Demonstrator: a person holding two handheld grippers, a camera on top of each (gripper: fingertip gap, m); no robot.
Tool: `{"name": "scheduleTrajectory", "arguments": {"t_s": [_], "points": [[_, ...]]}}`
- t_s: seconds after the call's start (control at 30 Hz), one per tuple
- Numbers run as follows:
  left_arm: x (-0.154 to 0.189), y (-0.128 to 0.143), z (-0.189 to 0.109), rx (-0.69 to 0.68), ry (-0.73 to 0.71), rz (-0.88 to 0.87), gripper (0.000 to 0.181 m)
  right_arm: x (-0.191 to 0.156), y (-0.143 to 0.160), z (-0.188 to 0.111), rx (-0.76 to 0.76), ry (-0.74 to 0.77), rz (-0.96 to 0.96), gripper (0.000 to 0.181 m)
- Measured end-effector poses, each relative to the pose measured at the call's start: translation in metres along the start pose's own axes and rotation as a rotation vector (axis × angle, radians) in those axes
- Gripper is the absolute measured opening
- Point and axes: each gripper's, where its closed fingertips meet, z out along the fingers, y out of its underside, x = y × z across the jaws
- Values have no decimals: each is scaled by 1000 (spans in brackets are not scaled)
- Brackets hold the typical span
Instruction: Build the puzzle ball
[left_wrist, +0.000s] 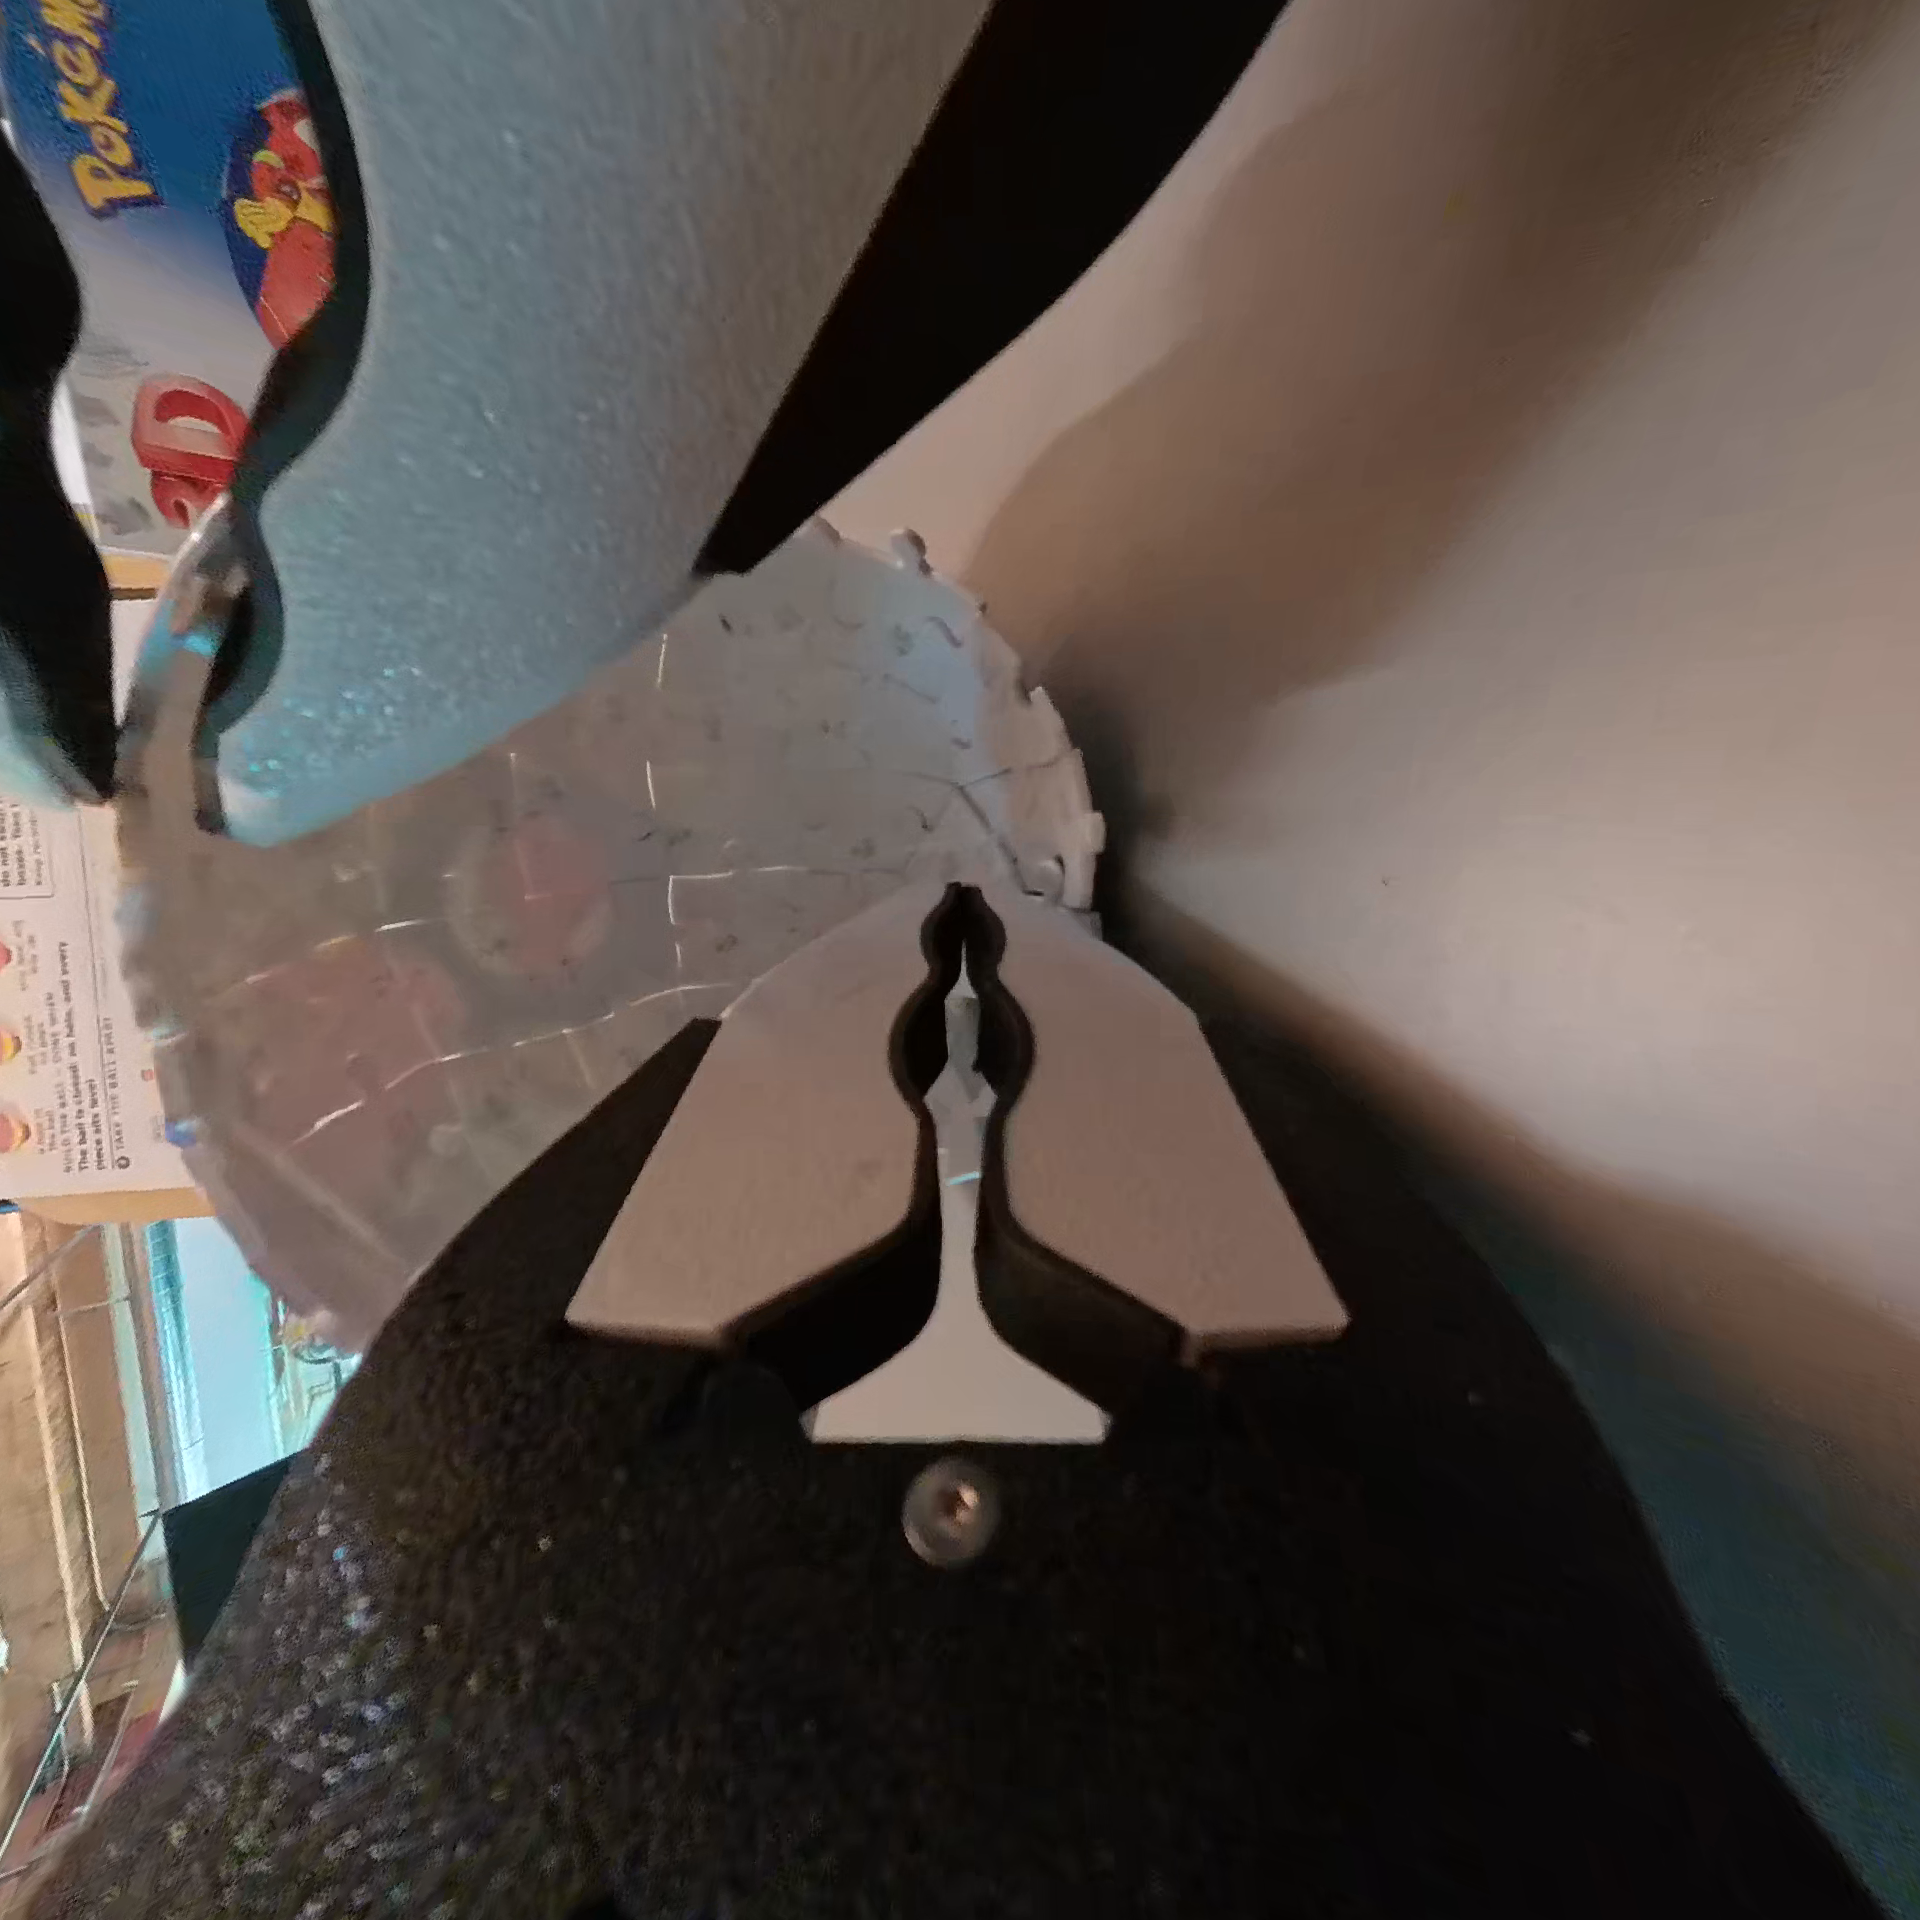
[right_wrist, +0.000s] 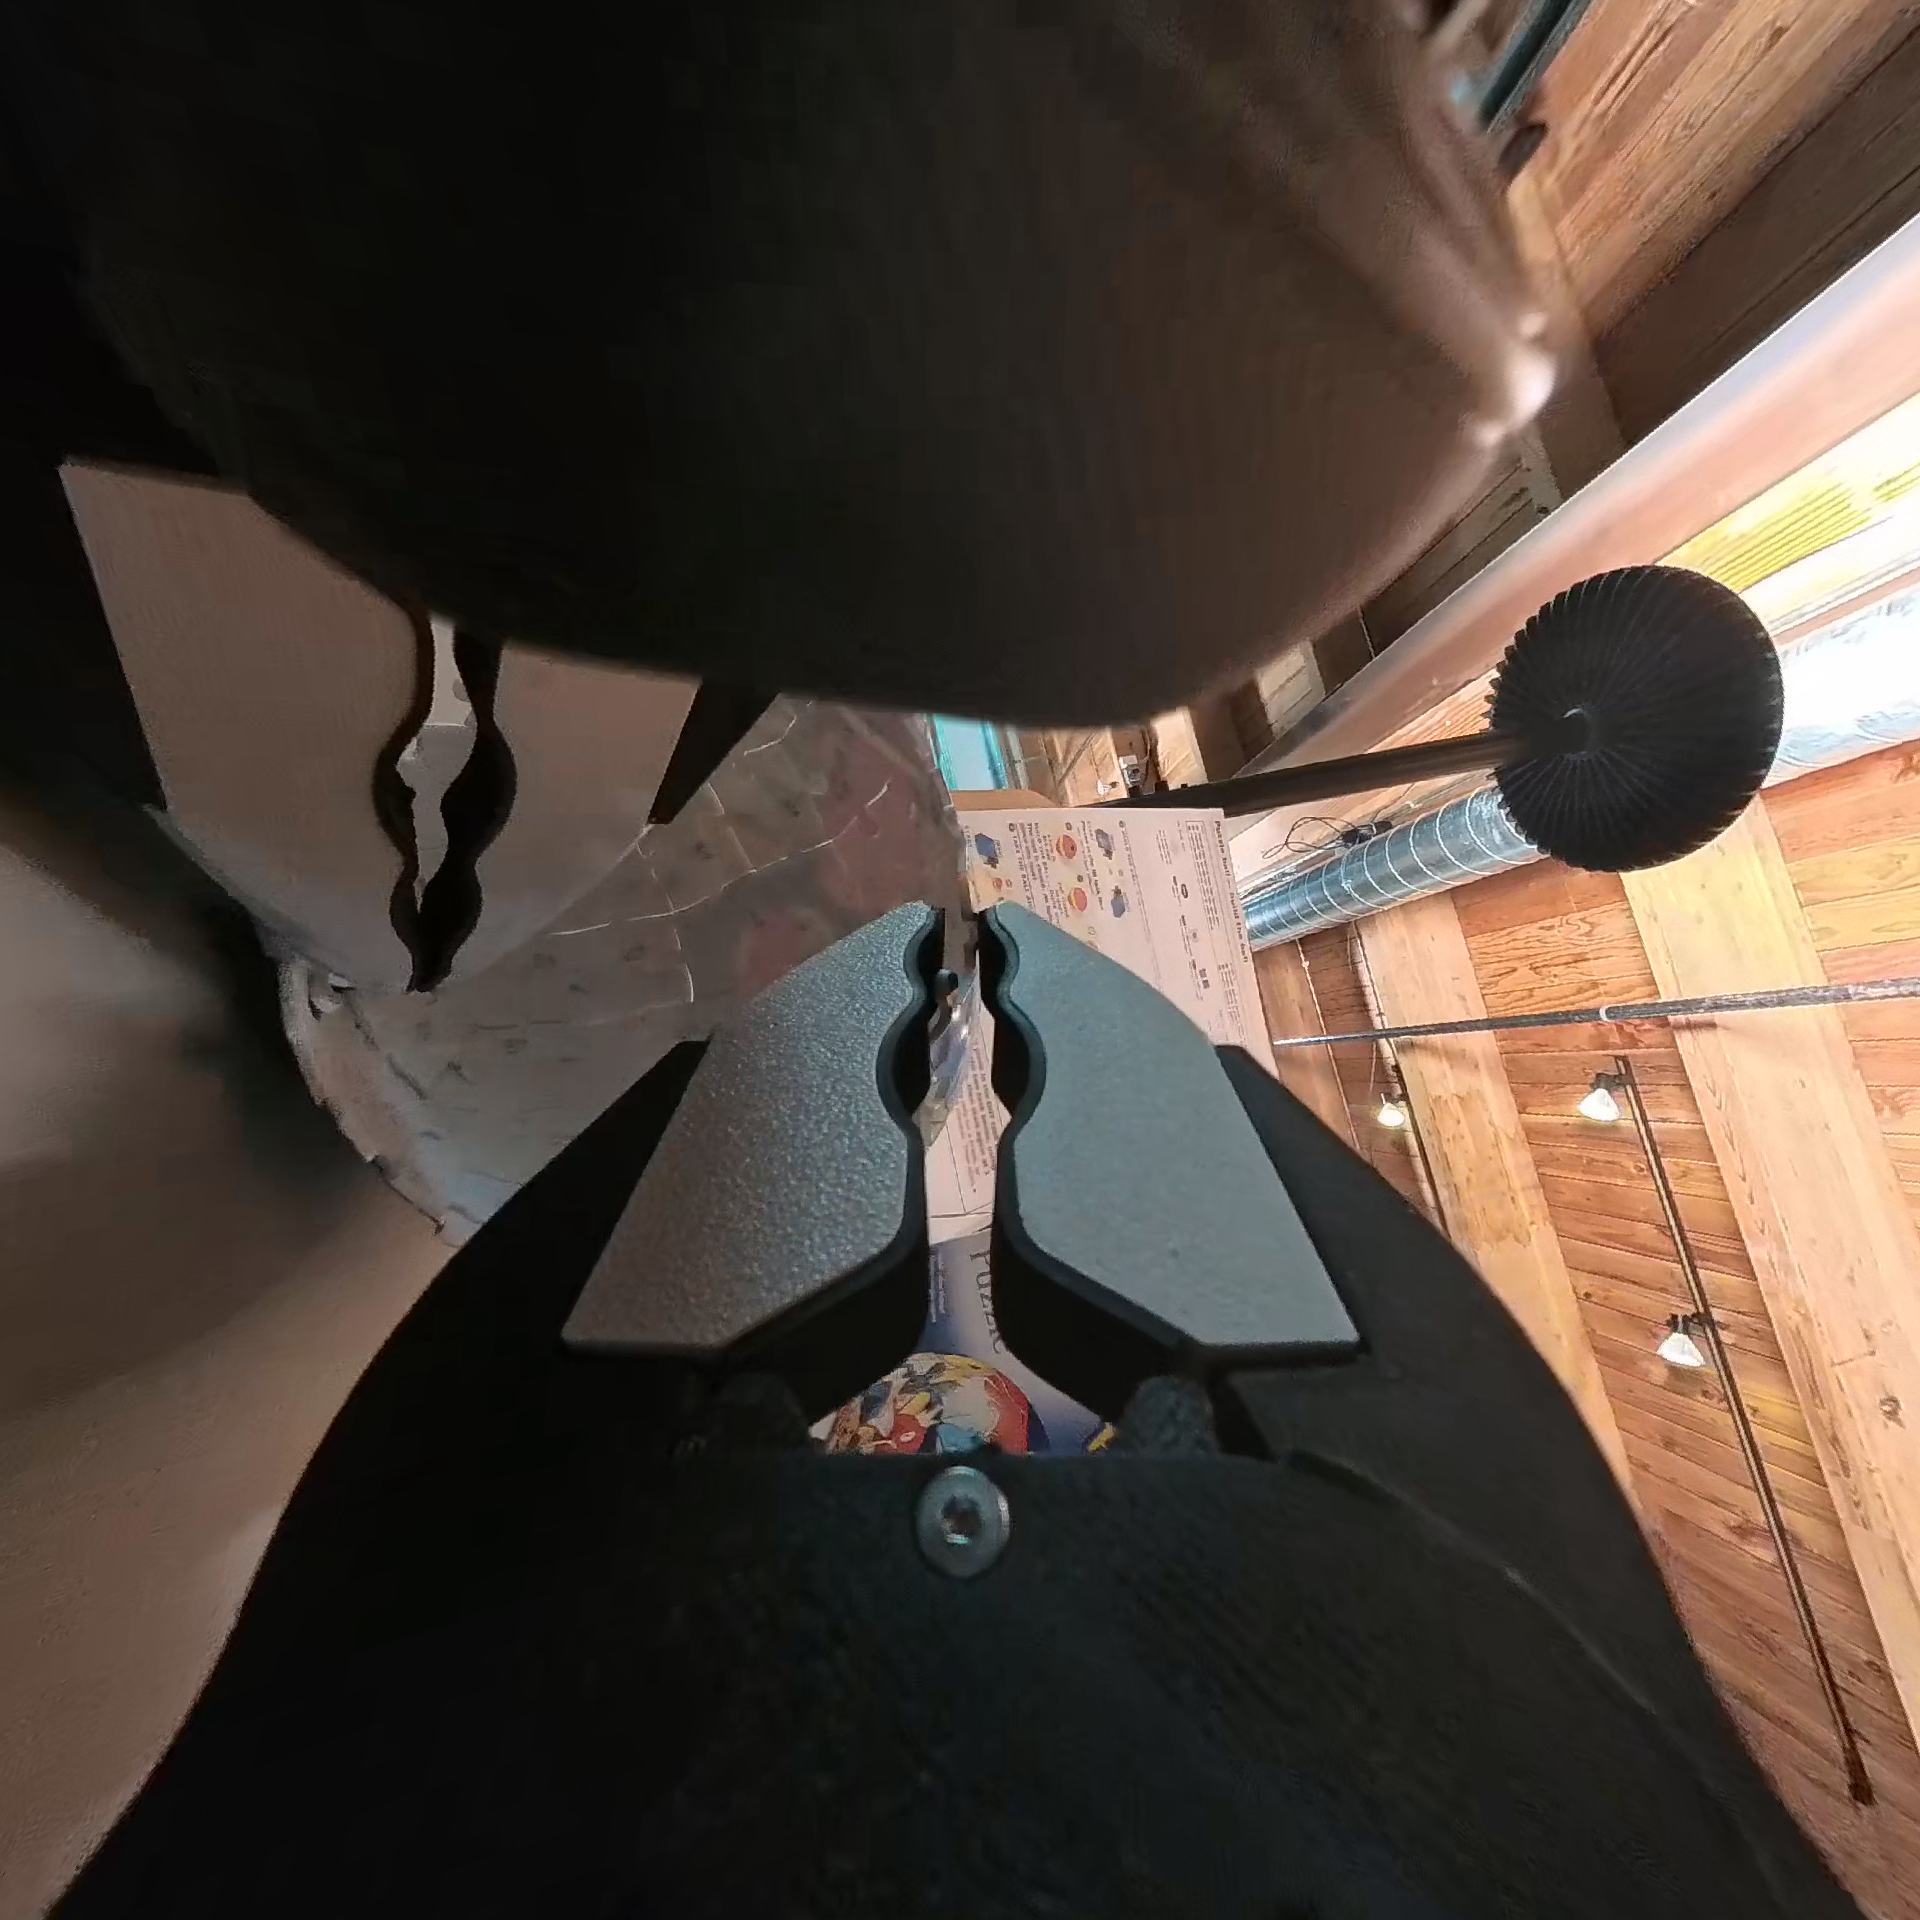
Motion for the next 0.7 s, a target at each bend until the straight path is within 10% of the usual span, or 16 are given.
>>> {"name": "scheduleTrajectory", "arguments": {"t_s": [0.7], "points": [[3,-1,0,-100,-8,219,0,1,-4,-5,-23,-1,83,7]]}}
